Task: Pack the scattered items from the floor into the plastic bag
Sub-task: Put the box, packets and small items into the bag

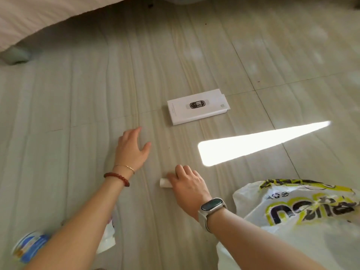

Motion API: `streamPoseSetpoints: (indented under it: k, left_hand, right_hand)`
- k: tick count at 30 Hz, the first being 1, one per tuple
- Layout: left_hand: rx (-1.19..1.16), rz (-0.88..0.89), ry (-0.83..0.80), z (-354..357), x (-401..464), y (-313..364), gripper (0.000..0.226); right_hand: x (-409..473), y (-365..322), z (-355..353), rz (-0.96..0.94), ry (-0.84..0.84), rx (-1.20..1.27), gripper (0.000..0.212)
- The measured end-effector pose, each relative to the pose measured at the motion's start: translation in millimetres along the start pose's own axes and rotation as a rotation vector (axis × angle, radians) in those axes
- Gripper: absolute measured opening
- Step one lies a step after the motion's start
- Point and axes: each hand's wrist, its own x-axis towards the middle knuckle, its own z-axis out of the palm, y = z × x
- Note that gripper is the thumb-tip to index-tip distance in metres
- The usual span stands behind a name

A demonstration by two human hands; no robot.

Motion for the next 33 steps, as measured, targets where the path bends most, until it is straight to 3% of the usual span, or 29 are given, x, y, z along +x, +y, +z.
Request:
streamPoseSetpoints:
  k: [6, 9, 12, 17, 22, 28, 33]
  left_hand:
    - [0.210, 0.198, -0.192, 35, 71, 54, 0.097]
    - [0.255, 0.204, -0.241, 51, 87, 79, 0.103]
    - [0.304, 0.167, -0.156, 55, 84, 81, 0.099]
    - [-0.096, -0.060, -0.060, 27, 37, 51, 0.083]
    - [-0.299, -0.205, 0.166, -9, -25, 31, 0.078]
    - [-0.463, -0.162, 0.198, -17, -88, 75, 0.078]
    - [-0.587, -0.004, 0.072, -18, -136, 146, 0.078]
  right_hand:
    - [-7, 9, -5, 0.133, 0.015, 0.103, 0.044]
    - [-6, 13, -8, 0.080, -0.052, 0.184, 0.045]
    - [-4, 16, -14, 0.079, -0.122, 0.218, 0.049]
    - [-6, 28, -24, 0.132, -0.228, 0.337, 0.044]
    - [-25, 43, -55, 0.283, -0.142, 0.532, 0.034]
    - [-70, 60, -126, 0.262, 0.238, 0.638, 0.028]
    - [-174, 102, -160, 0.141, 0.213, 0.651, 0.039]
